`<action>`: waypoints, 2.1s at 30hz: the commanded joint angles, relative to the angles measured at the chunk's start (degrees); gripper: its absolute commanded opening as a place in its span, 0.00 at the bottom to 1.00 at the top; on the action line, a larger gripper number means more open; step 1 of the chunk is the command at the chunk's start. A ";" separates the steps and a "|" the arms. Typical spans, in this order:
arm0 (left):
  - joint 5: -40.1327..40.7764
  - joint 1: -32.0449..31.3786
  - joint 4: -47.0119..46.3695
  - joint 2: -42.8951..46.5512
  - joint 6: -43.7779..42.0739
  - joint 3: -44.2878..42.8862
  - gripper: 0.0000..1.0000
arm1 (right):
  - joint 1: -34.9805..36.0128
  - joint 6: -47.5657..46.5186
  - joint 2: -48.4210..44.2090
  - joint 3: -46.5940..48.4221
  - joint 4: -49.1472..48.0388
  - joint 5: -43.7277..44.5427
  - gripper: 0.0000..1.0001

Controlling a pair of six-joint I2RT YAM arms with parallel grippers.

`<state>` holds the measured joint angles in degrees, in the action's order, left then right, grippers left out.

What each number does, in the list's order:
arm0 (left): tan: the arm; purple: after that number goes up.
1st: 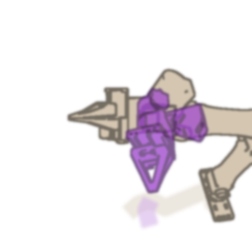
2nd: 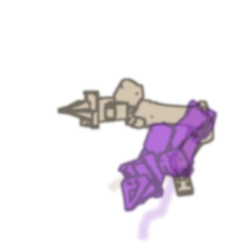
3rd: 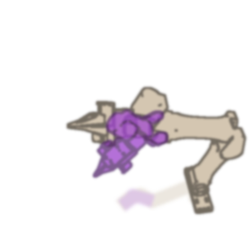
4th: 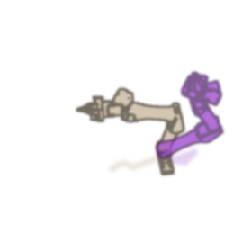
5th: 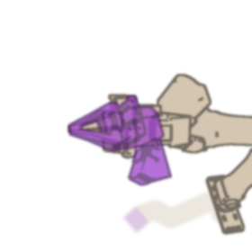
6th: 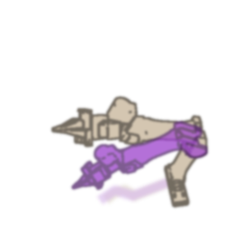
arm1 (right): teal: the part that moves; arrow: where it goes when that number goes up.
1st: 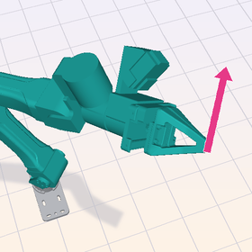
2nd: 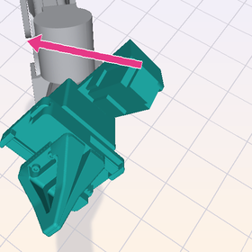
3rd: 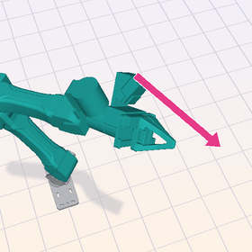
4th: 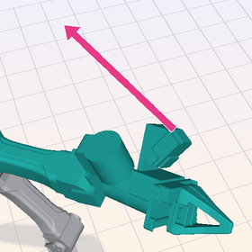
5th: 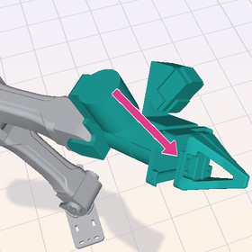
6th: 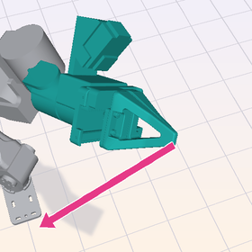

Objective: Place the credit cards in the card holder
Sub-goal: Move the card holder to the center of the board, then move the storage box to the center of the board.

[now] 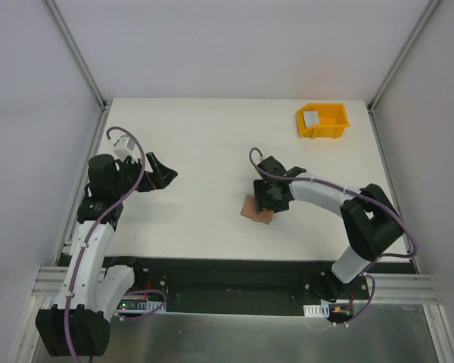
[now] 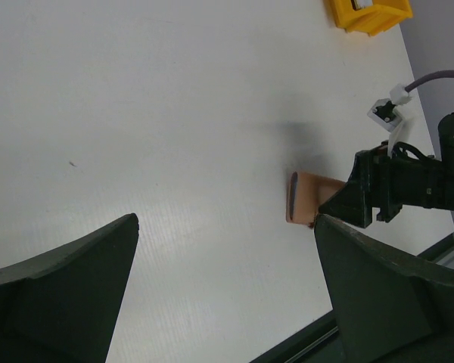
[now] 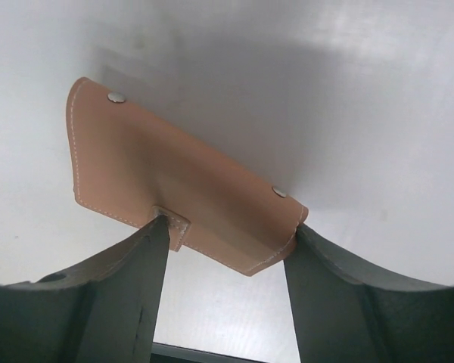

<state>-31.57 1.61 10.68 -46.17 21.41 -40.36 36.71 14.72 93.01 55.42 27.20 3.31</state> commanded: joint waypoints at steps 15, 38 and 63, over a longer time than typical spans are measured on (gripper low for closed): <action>-2.18 0.59 -0.57 -0.23 -0.67 0.19 0.99 | 2.86 -4.08 -8.45 16.03 6.28 1.87 0.87; -4.29 0.59 -1.18 -1.90 -0.05 0.98 0.99 | -39.60 9.36 22.54 54.06 6.46 3.46 0.86; -4.02 0.50 -1.10 -3.40 -0.14 1.07 0.99 | -41.98 15.16 40.93 69.03 4.97 7.15 0.73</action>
<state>-34.35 1.61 10.61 -49.87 21.50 -39.48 -5.32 28.40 132.99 121.27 32.80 9.82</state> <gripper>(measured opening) 0.990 0.736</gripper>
